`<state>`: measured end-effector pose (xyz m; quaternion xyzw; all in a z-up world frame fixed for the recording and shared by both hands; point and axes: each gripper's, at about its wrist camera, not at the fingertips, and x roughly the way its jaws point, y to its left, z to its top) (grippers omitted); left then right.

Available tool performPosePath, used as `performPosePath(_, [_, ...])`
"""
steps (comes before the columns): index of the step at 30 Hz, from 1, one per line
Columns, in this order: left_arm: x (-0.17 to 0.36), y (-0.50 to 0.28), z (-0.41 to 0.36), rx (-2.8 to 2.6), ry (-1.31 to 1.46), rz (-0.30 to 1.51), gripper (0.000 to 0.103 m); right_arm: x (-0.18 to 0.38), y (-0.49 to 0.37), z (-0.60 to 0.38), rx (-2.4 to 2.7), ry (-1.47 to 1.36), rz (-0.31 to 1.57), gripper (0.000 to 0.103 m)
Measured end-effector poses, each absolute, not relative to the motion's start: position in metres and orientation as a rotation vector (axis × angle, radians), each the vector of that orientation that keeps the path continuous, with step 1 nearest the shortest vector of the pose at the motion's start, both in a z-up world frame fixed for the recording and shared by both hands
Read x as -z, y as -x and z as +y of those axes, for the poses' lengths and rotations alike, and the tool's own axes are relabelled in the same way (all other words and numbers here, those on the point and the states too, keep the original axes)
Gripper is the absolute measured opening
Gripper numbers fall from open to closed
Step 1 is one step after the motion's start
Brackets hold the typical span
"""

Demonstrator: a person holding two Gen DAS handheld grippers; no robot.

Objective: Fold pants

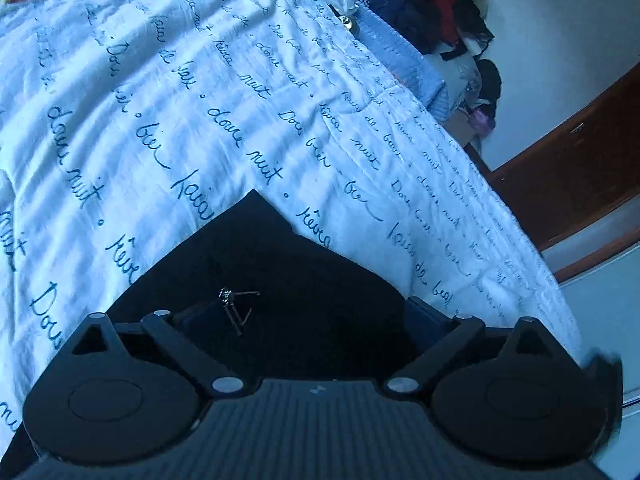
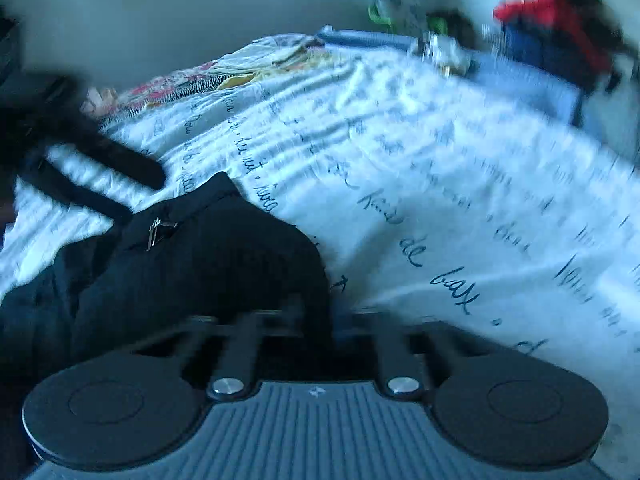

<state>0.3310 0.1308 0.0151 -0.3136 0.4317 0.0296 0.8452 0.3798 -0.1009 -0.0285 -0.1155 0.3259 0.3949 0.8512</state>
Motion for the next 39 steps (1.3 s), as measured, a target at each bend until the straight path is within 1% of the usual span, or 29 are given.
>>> performPosePath(4, [-0.007, -0.338, 0.135, 0.003, 0.766, 0.942, 0.097, 0.027, -0.291, -0.063, -0.775, 0.659, 0.446, 0.005])
performPosePath(7, [-0.006, -0.339, 0.132, 0.011, 0.776, 0.936, 0.096, 0.034, -0.228, -0.039, -0.719, 0.957, 0.248, 0.005])
performPosePath(8, [-0.006, -0.338, 0.131, 0.002, 0.776, 0.934, 0.095, 0.039, -0.210, -0.034, -0.708, 1.028, 0.189, 0.005])
performPosePath(10, [-0.005, -0.335, 0.130, -0.009, 0.794, 0.919, 0.089, 0.042, -0.189, -0.029, -0.704, 1.072, 0.133, 0.005])
performPosePath(11, [-0.004, -0.333, 0.130, -0.009, 0.805, 0.914, 0.081, 0.041, -0.184, -0.030, -0.698, 1.076, 0.126, 0.005])
performPosePath(12, [-0.003, -0.331, 0.130, -0.009, 0.815, 0.916, 0.066, 0.042, -0.182, -0.030, -0.692, 1.073, 0.125, 0.005])
performPosePath(13, [-0.001, -0.329, 0.130, -0.007, 0.823, 0.923, 0.054, 0.041, -0.183, -0.030, -0.690, 1.055, 0.129, 0.005])
performPosePath(14, [0.001, -0.328, 0.130, -0.008, 0.833, 0.933, 0.028, 0.040, -0.183, -0.033, -0.689, 1.036, 0.139, 0.005])
performPosePath(15, [0.004, -0.327, 0.130, -0.019, 0.845, 0.946, 0.020, 0.039, -0.186, -0.034, -0.686, 1.012, 0.152, 0.005])
performPosePath(16, [0.006, -0.324, 0.130, -0.025, 0.855, 0.942, 0.019, 0.037, -0.188, -0.035, -0.683, 0.989, 0.160, 0.005])
performPosePath(17, [0.007, -0.320, 0.130, -0.025, 0.861, 0.929, 0.015, 0.035, -0.192, -0.034, -0.685, 0.964, 0.177, 0.005])
performPosePath(18, [0.006, -0.316, 0.129, -0.022, 0.855, 0.913, 0.014, 0.033, -0.195, -0.034, -0.691, 0.948, 0.202, 0.005])
performPosePath(20, [0.003, -0.304, 0.128, -0.022, 0.839, 0.878, 0.013, 0.034, -0.194, -0.031, -0.653, 0.937, 0.186, 0.011])
performPosePath(22, [-0.004, -0.290, 0.126, -0.008, 0.811, 0.839, 0.013, 0.036, -0.195, -0.031, -0.566, 0.974, 0.190, 0.045])
performPosePath(23, [-0.008, -0.282, 0.126, 0.000, 0.796, 0.822, 0.013, 0.036, -0.194, -0.035, -0.532, 0.987, 0.194, 0.045])
performPosePath(27, [-0.020, -0.257, 0.128, 0.037, 0.760, 0.791, 0.013, 0.031, -0.192, -0.072, -0.404, 0.917, 0.291, 0.043])
performPosePath(30, [-0.021, -0.242, 0.131, 0.064, 0.752, 0.793, 0.013, 0.029, -0.183, -0.114, -0.229, 0.901, 0.325, 0.038])
performPosePath(32, [-0.021, -0.234, 0.131, 0.074, 0.727, 0.794, 0.013, 0.027, -0.179, -0.144, -0.128, 0.882, 0.375, 0.024])
performPosePath(33, [-0.019, -0.232, 0.130, 0.075, 0.714, 0.796, 0.013, 0.026, -0.177, -0.156, -0.113, 0.860, 0.405, 0.011])
performPosePath(34, [-0.017, -0.231, 0.129, 0.075, 0.702, 0.807, 0.012, 0.028, -0.177, -0.165, -0.112, 0.841, 0.439, 0.007])
performPosePath(36, [-0.011, -0.226, 0.128, 0.078, 0.690, 0.827, 0.012, 0.029, -0.172, -0.174, -0.132, 0.839, 0.477, 0.004])
performPosePath(39, [-0.011, -0.211, 0.130, 0.074, 0.641, 0.827, 0.012, 0.023, -0.152, -0.165, -0.146, 0.877, 0.460, 0.003])
